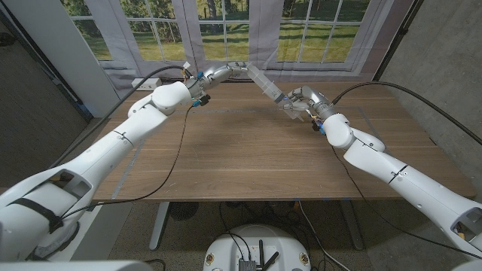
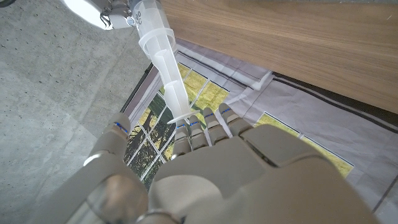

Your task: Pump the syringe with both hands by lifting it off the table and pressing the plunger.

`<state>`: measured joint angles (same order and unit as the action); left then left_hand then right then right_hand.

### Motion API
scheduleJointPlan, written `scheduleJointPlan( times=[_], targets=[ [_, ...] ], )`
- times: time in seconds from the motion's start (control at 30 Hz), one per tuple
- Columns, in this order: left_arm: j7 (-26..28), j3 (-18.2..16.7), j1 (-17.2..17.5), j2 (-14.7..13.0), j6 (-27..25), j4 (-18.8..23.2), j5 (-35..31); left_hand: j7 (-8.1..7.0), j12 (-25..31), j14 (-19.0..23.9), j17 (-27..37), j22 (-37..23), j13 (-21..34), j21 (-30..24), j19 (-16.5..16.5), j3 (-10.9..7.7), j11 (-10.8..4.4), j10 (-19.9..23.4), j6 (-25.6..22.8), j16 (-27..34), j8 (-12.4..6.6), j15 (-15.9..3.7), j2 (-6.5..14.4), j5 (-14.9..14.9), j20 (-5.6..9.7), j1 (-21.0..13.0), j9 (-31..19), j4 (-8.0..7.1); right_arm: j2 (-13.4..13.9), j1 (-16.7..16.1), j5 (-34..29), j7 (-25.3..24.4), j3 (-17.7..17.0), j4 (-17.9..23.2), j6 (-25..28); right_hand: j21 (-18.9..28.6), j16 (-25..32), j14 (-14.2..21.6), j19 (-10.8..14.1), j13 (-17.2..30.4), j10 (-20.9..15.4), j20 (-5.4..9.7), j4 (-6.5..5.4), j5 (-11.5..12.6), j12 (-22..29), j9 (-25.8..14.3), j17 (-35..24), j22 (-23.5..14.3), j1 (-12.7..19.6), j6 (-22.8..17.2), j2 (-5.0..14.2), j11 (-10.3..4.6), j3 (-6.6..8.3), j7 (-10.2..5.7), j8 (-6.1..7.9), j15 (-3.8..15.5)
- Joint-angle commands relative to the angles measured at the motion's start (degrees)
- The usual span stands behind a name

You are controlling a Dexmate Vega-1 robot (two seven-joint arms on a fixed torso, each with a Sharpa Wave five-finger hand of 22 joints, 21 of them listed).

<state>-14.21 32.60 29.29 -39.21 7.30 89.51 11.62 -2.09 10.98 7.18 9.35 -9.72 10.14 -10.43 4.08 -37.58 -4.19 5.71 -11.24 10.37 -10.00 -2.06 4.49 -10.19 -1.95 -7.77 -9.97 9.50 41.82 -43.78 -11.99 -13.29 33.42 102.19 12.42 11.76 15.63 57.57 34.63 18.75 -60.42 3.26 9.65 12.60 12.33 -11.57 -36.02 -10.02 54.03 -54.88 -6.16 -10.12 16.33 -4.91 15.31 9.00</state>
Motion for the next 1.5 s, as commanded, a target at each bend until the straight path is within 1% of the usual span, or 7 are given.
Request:
scheduleJointPlan(
  times=[0.03,0.67,1.03,1.5],
  targets=[
    [-0.9,0.6,-0.2,0.6,0.6,-0.5,0.3,-0.01,0.0,0.3,0.2,-0.2,0.1,-0.5,0.0,-0.05,0.18,0.1,-0.7,-0.1,-0.38,-2.86,0.5,0.1,0.43,0.1,-0.1,0.10,0.2,-0.3,0.0,-0.1,-0.3,0.5,-0.6,0.2,0.2,0.6,0.2,0.0,-1.6,8.31,-0.04,0.2,0.2,-0.2,-0.3,-0.3,14.1,-5.3,13.46,-1.23,0.32,-4.66,0.34,4.84],
    [-1.9,1.0,-0.5,0.8,1.2,-0.9,0.5,0.09,0.0,0.2,0.2,-0.2,0.1,-0.5,0.0,-0.02,0.22,0.1,-1.0,-0.2,-0.48,-2.70,0.6,0.1,0.57,0.0,-0.1,0.13,-0.8,0.7,-0.3,0.1,0.2,-0.6,-1.9,0.3,0.2,0.8,0.3,0.3,-1.8,8.30,-0.07,0.2,0.3,-0.2,-0.5,-0.3,14.2,-5.4,13.40,-1.18,0.32,-4.72,0.27,4.83],
    [-2.6,1.1,-1.0,1.0,1.7,-1.4,0.5,0.15,-0.1,0.2,0.2,-0.2,0.1,-0.5,0.0,0.00,0.29,0.1,-1.0,-0.2,-0.50,-2.67,0.6,0.1,0.61,-0.1,-0.1,0.13,-1.5,0.6,-0.2,-0.2,0.4,-1.0,-2.4,0.3,0.2,0.8,0.3,0.3,-1.7,8.30,-0.10,0.2,0.2,-0.2,-0.7,-0.3,14.2,-5.4,13.42,-1.16,0.33,-4.65,0.22,4.83],
    [-2.5,0.9,-0.4,0.3,1.2,-0.3,0.3,0.25,0.0,0.3,0.2,-0.2,0.1,-0.5,0.0,0.00,0.25,0.1,-1.1,-0.2,-0.51,-2.43,0.7,0.1,0.59,-0.1,-0.1,0.13,-2.7,1.2,-0.4,-0.4,1.2,-2.0,-3.1,0.4,0.0,0.8,0.4,0.4,-1.7,8.29,-0.14,0.3,0.1,-0.2,-0.8,-0.3,14.3,-5.3,13.42,-1.14,0.33,-4.68,0.15,4.83]
  ],
)
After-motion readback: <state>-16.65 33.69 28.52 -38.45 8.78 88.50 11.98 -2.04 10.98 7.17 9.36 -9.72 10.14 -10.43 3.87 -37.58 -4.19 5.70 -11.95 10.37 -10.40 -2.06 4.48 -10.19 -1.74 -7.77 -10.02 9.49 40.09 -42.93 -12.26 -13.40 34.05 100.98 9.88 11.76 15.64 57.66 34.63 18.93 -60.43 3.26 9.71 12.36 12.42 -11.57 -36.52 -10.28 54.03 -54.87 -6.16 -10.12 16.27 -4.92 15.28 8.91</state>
